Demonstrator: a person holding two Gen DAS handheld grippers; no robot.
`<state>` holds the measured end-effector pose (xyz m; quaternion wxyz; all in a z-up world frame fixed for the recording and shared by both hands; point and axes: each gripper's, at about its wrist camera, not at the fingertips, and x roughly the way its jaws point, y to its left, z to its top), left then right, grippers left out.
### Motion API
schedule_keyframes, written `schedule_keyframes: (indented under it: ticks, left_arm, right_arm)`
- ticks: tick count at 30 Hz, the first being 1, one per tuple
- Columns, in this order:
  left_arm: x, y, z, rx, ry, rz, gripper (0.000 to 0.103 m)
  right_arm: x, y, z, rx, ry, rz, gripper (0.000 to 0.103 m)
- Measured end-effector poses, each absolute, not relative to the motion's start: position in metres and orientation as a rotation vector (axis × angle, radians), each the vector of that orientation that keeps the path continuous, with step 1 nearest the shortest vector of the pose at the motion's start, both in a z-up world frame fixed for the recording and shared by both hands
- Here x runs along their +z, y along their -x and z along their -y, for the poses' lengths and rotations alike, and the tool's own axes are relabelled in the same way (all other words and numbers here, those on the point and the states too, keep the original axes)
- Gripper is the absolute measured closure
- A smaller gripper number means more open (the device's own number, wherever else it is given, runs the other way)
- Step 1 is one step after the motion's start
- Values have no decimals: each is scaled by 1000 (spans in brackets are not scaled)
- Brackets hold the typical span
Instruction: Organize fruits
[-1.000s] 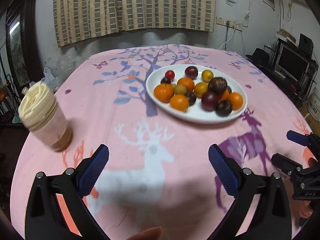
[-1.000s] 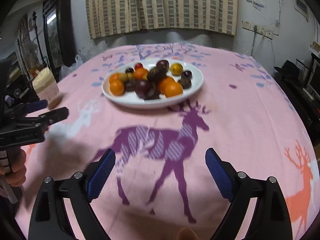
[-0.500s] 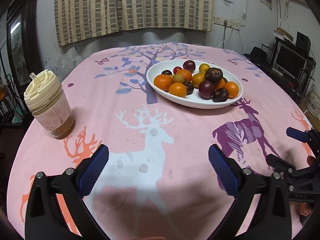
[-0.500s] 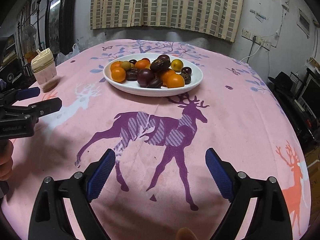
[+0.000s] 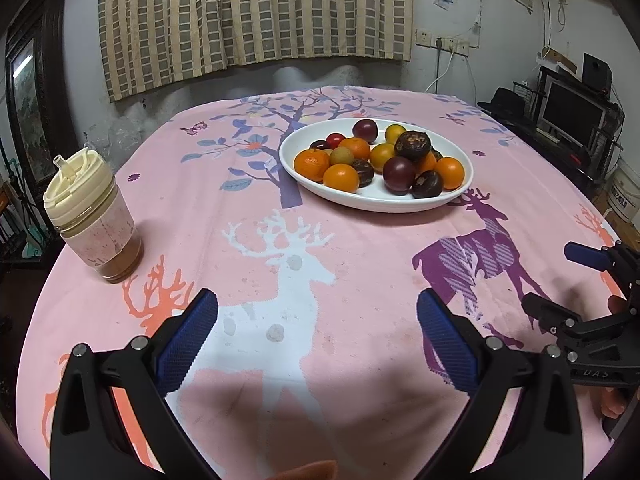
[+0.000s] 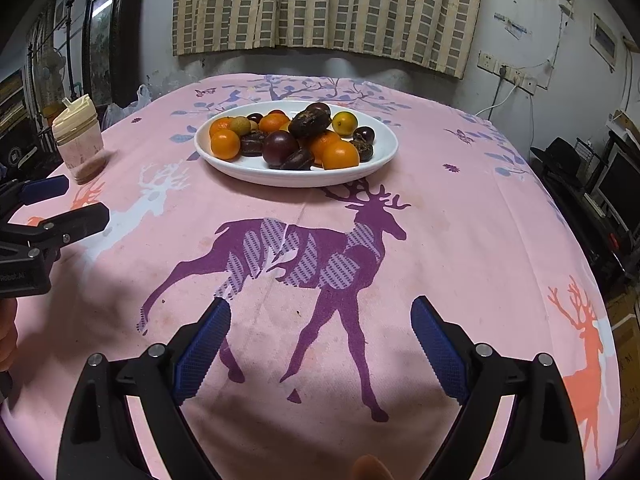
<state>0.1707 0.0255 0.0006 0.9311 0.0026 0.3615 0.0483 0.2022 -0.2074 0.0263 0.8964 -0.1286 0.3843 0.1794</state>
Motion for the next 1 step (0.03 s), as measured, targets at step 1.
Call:
schedule_keyframes:
  ticks: [1]
  left_arm:
    - [1, -171, -26, 102, -5, -739, 5]
  right_arm:
    - [26, -202, 207, 372, 267, -796, 11]
